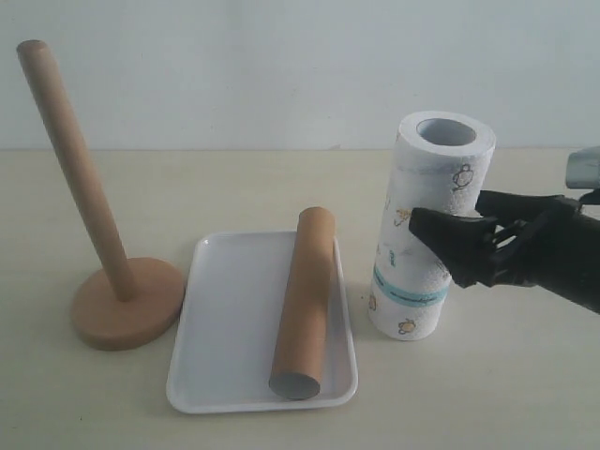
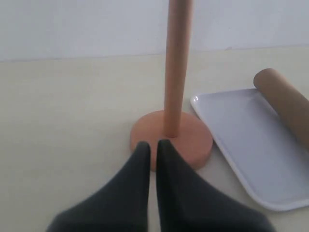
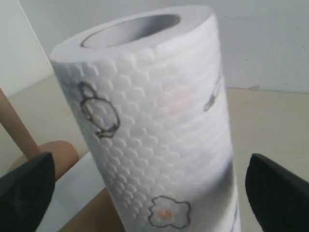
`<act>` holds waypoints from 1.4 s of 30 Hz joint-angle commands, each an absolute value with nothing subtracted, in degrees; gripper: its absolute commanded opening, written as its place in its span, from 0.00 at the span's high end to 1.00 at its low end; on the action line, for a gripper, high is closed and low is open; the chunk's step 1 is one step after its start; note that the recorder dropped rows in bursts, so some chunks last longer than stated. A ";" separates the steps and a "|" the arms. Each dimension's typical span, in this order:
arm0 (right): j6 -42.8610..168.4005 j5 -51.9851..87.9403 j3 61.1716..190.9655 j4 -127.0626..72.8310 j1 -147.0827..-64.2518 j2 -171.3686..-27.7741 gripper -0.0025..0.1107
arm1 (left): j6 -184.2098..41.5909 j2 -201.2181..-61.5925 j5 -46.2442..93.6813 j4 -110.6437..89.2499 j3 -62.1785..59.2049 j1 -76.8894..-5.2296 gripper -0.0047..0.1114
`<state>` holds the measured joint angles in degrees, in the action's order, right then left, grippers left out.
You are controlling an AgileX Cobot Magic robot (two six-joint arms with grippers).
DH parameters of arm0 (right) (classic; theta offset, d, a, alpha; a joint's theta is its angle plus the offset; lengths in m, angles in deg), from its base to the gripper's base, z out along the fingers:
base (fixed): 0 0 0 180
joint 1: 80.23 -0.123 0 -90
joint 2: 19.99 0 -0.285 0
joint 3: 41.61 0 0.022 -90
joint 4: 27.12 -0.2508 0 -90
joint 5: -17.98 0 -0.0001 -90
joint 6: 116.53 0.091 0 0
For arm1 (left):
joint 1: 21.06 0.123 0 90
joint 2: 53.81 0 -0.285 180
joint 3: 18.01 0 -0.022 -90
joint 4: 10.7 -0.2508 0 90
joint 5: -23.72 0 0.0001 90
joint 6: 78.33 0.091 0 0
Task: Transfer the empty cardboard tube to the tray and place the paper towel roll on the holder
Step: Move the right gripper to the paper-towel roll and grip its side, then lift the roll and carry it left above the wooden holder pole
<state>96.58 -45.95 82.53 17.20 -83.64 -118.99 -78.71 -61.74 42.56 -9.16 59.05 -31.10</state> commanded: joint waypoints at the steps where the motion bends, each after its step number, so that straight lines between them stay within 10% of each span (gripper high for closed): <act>1: 92.12 -45.26 84.77 15.49 -87.55 -121.83 0.05 | -78.33 -61.59 41.63 -8.55 59.20 -30.94 0.92; 22: 84.81 -36.67 89.28 4.23 -92.78 -124.56 0.08 | -78.33 -61.59 41.63 -8.55 59.20 -30.94 0.92; 26: 84.78 -36.31 89.28 4.26 -92.78 -124.56 0.28 | -78.33 -61.59 41.63 -8.55 59.20 -30.94 0.92; 33: 85.67 -30.01 89.28 4.10 -92.78 -124.56 0.98 | -78.33 -61.59 41.63 -8.55 59.20 -30.94 0.92; 42: 90.06 -31.54 89.28 3.60 -92.78 -124.45 0.97 | -78.33 -61.59 41.63 -8.55 59.20 -30.94 0.92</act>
